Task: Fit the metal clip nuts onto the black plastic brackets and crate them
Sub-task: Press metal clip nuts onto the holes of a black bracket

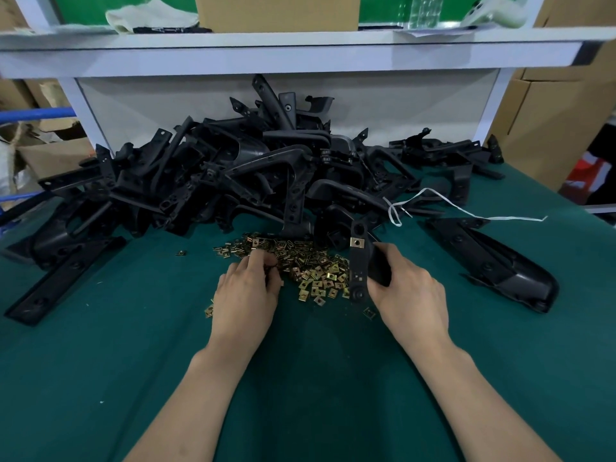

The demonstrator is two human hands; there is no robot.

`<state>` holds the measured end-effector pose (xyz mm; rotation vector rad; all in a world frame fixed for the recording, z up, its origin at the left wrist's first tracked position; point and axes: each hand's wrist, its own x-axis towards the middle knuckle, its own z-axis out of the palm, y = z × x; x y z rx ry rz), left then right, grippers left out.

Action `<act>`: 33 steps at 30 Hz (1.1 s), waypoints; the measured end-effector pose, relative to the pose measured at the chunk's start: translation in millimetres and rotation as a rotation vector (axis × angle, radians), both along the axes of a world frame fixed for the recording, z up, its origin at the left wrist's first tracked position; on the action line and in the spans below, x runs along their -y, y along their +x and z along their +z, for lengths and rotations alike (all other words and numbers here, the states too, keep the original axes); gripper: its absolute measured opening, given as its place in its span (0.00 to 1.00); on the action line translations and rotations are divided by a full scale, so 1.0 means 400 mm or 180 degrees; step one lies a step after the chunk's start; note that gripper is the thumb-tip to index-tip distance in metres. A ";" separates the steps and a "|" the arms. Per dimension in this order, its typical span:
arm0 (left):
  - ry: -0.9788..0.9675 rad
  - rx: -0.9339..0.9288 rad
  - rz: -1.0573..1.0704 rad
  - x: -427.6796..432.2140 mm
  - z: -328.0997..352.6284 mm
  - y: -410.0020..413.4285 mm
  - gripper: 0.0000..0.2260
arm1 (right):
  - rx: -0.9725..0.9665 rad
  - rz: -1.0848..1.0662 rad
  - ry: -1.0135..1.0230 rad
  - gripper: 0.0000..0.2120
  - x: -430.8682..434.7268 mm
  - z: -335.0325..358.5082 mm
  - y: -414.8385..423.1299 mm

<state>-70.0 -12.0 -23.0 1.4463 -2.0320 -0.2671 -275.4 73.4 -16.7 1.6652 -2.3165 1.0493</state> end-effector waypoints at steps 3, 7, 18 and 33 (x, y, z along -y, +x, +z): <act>-0.0006 -0.0164 0.0056 -0.002 0.002 0.000 0.07 | 0.0042 0.0007 -0.0021 0.17 0.000 -0.001 -0.001; -0.0062 -0.1120 0.0076 -0.017 0.030 -0.005 0.04 | 0.0091 0.0003 0.0012 0.16 -0.001 0.000 -0.001; 0.1552 -0.3327 -0.1010 -0.079 0.063 -0.050 0.07 | 0.0092 0.0083 -0.0116 0.16 -0.001 -0.002 -0.003; 0.2455 -0.4394 -0.1332 -0.077 0.079 -0.045 0.13 | 0.0049 0.0035 -0.0182 0.15 0.001 -0.005 -0.004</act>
